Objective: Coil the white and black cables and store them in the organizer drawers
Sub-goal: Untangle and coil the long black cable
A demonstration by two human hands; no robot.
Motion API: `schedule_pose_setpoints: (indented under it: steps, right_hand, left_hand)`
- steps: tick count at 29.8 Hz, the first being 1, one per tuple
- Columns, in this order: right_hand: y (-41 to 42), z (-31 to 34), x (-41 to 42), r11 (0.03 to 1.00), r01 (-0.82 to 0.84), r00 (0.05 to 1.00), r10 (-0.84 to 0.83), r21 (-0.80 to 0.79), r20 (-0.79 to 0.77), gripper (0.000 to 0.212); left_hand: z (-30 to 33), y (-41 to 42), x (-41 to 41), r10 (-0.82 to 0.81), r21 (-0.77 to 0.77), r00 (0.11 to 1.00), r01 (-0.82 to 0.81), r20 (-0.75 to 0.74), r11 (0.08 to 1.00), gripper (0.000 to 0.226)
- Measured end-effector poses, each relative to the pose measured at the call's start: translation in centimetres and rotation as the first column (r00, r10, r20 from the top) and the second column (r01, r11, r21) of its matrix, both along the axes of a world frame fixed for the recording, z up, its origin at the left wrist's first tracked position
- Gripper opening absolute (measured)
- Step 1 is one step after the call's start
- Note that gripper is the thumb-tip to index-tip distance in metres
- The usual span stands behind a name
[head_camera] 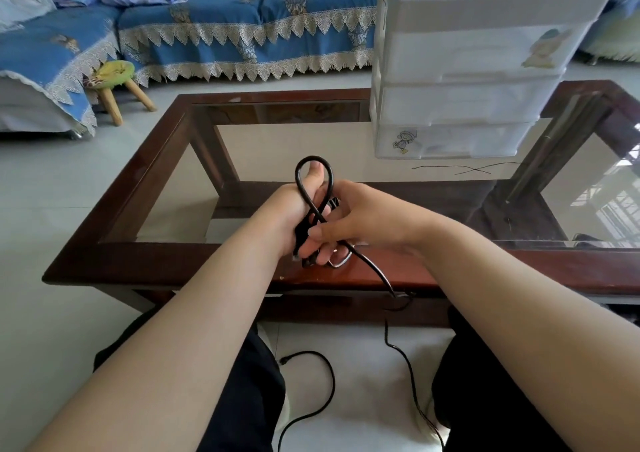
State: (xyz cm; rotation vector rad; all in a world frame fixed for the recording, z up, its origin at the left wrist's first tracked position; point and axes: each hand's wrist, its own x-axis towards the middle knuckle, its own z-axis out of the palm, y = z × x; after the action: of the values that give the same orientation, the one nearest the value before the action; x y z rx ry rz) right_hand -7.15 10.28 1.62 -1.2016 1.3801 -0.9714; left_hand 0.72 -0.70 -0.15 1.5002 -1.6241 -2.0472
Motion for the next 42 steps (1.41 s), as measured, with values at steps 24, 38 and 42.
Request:
schedule_pose_setpoints:
  steps: [24, 38, 42]
  right_hand:
    - [-0.7, -2.2, -0.7, 0.989, 0.122, 0.898, -0.148, 0.089, 0.414, 0.014]
    - [-0.4, -1.9, -0.9, 0.998, 0.043, 0.901, -0.054, 0.035, 0.431, 0.028]
    - [-0.1, -1.4, -1.9, 0.999, 0.038, 0.936, -0.038, 0.007, 0.35, 0.015]
  left_hand:
    - [0.4, 0.5, 0.8, 0.252, -0.092, 0.967, -0.254, -0.036, 0.963, 0.09]
    - [0.8, 1.1, 1.8, -0.354, -0.426, 0.932, 0.354, 0.082, 0.833, 0.116]
    - [1.2, 1.2, 2.0, -0.417, -0.446, 0.907, 0.4, 0.065, 0.801, 0.087]
